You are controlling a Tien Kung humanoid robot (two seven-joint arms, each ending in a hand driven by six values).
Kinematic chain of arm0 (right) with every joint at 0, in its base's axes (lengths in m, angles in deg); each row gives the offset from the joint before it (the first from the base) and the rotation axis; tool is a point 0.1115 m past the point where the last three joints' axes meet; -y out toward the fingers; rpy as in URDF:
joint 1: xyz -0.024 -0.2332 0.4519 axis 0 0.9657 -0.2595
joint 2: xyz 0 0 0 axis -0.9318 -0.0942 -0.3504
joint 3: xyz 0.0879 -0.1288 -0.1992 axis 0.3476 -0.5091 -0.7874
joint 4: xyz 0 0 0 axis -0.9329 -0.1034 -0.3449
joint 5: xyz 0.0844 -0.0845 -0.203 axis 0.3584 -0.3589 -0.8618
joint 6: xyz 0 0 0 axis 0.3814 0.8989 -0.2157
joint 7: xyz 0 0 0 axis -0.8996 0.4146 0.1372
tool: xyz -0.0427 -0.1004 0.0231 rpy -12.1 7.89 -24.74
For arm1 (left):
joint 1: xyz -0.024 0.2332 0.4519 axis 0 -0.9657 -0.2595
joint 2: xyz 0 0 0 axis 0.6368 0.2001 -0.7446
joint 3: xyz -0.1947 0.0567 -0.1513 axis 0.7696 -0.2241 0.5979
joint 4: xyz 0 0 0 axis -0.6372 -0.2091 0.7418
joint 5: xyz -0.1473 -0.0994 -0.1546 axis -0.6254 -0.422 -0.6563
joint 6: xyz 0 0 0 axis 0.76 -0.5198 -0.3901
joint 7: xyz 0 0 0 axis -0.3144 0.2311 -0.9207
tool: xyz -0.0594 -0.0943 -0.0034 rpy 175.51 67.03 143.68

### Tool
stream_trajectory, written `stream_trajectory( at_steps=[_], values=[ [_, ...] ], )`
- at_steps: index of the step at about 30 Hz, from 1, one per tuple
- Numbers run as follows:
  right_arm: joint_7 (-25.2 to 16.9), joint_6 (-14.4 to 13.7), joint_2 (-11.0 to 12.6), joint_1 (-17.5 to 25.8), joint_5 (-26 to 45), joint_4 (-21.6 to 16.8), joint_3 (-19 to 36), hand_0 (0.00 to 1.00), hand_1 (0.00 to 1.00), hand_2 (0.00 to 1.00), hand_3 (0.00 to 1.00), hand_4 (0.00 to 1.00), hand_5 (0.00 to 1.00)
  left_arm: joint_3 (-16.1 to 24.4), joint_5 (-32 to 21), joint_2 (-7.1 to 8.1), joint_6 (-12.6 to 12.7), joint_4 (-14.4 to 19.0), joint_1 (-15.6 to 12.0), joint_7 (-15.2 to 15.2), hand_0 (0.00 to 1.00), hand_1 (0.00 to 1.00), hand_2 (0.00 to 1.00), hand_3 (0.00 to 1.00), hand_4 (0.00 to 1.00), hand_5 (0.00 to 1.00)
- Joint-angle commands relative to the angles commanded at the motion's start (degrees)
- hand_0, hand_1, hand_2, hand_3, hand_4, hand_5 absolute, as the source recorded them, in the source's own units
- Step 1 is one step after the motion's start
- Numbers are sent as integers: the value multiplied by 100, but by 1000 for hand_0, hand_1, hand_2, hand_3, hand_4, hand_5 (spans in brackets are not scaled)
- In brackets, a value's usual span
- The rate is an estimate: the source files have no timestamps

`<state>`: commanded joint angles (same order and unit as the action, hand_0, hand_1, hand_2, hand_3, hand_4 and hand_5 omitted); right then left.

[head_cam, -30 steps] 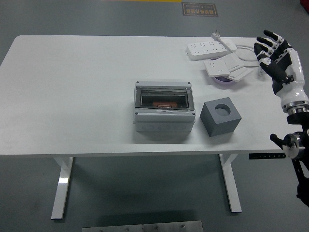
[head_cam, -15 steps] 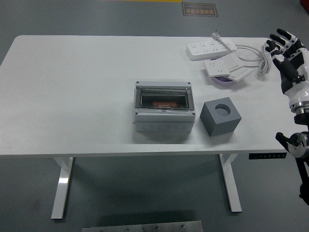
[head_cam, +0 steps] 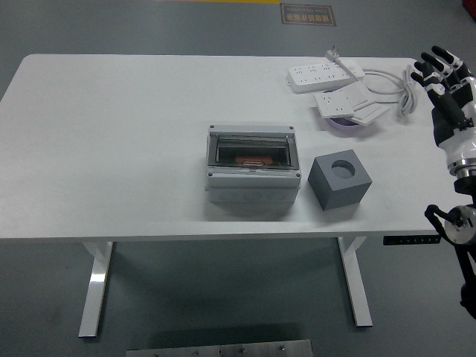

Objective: Fetch the battery,place it into the box,close the lid of the box

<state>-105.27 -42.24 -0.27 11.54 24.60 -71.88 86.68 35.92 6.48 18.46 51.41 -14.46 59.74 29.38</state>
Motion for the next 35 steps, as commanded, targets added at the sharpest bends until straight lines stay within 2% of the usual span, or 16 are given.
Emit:
stream_trajectory(
  at_steps=[2, 3, 8, 9, 14, 15, 18, 20, 21, 26, 27, 29, 35],
  values=[
    [-83, 128, -13, -5, 243, 56, -21, 765, 722, 702, 677, 660, 169, 11, 13, -6, -8, 2, 1, 15, 632, 698, 573, 541, 500, 2],
    [-127, 210, -21, -8, 381, 86, -39, 763, 717, 699, 673, 665, 221, 17, 18, -7, -11, 3, -1, 23, 632, 698, 573, 541, 500, 2],
    [-319, 784, -87, -37, 1272, 292, -289, 763, 717, 699, 673, 665, 221, 45, 51, -20, -21, 9, -24, 62, 632, 698, 573, 541, 500, 2],
    [-331, 926, -117, -47, 1513, 338, -376, 749, 704, 694, 697, 800, 575, 50, 57, -24, -24, 10, -30, 69, 632, 698, 573, 541, 500, 2],
    [-353, 1591, -256, -91, 2599, 437, -807, 749, 704, 694, 697, 800, 575, 59, 71, -42, -35, 13, -46, 84, 632, 698, 573, 541, 500, 2],
    [-372, 1719, -274, -92, 2826, 429, -884, 775, 714, 720, 743, 975, 998, 57, 71, -42, -36, 13, -44, 81, 632, 698, 573, 541, 500, 2],
    [-414, 2045, -308, -79, 3513, 374, -1044, 775, 714, 720, 743, 975, 998, 56, 69, -35, -38, 11, -33, 68, 632, 698, 573, 541, 500, 2],
    [-421, 2144, -319, -69, 3910, 336, -1086, 775, 714, 720, 743, 975, 998, 58, 70, -27, -37, 10, -29, 62, 632, 698, 573, 541, 500, 2],
    [-419, 2178, -324, -64, 4119, 316, -1097, 824, 735, 746, 786, 991, 998, 60, 73, -23, -37, 10, -28, 61, 632, 698, 573, 541, 500, 2],
    [-399, 2272, -323, -45, 5134, 203, -1097, 824, 735, 746, 786, 991, 998, 75, 90, -19, -39, 12, -35, 70, 632, 698, 573, 541, 500, 2],
    [-396, 2280, -320, -41, 5330, 181, -1089, 770, 717, 726, 757, 992, 998, 76, 91, -22, -39, 12, -38, 73, 632, 698, 573, 541, 500, 2],
    [-392, 2292, -312, -35, 5666, 138, -1065, 770, 717, 726, 757, 992, 998, 76, 92, -33, -42, 14, -43, 80, 632, 698, 573, 541, 500, 2],
    [-316, 2293, -293, -25, 6268, 87, -993, 770, 717, 726, 757, 992, 998, 78, 97, -54, -51, 18, -52, 94, 632, 698, 573, 541, 500, 2]
  ],
)
